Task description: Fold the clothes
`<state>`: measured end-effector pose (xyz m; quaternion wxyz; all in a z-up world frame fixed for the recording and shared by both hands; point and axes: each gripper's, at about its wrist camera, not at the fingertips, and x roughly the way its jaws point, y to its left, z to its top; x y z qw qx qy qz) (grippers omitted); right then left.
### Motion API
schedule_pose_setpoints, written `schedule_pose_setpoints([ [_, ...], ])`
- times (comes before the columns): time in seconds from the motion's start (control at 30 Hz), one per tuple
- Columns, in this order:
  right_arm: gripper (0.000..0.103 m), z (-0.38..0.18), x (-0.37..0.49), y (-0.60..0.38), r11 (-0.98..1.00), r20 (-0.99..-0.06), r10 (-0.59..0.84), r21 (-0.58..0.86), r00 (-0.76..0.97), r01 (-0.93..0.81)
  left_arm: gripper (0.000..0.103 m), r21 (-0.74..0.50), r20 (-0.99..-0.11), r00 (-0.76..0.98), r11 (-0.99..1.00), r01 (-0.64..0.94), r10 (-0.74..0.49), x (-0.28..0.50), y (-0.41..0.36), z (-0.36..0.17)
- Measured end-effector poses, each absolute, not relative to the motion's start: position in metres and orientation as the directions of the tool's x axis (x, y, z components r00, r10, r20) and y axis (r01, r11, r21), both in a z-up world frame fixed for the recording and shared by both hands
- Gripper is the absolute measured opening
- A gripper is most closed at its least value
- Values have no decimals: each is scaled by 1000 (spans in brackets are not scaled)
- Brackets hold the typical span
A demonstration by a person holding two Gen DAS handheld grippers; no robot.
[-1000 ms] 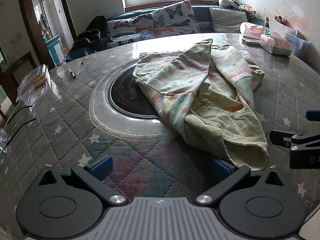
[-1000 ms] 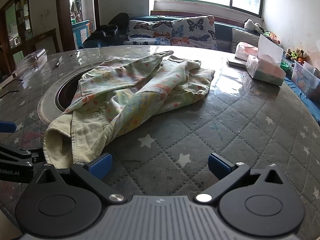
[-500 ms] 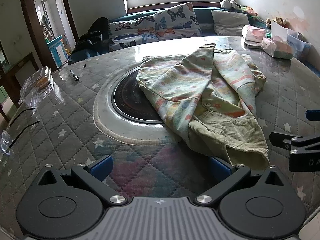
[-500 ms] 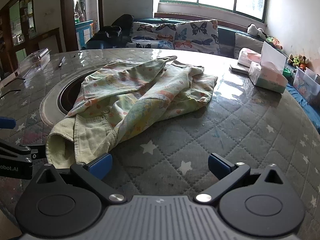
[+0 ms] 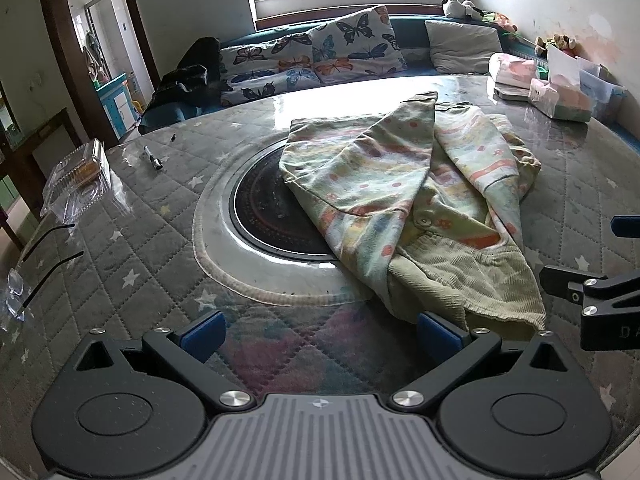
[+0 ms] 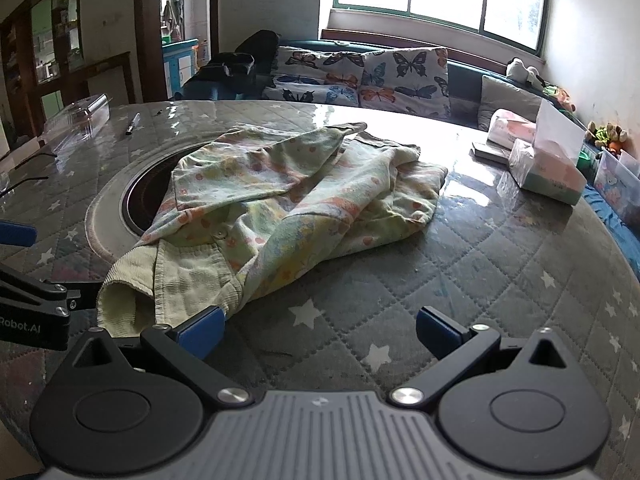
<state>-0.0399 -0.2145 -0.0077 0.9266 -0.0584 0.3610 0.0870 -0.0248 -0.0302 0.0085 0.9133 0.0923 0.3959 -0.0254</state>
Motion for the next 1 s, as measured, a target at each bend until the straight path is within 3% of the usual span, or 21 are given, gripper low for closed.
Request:
schedule_pose_setpoints([
  [0.33, 102, -6, -26, -215, 975, -683, 123, -53, 720, -218, 103, 147, -720, 693, 982, 118, 25, -10, -27, 16],
  [1.0, 78, 10, 53, -237, 983, -669, 107, -42, 735, -181, 103, 160, -708, 706, 967, 198, -27, 43, -48, 13],
])
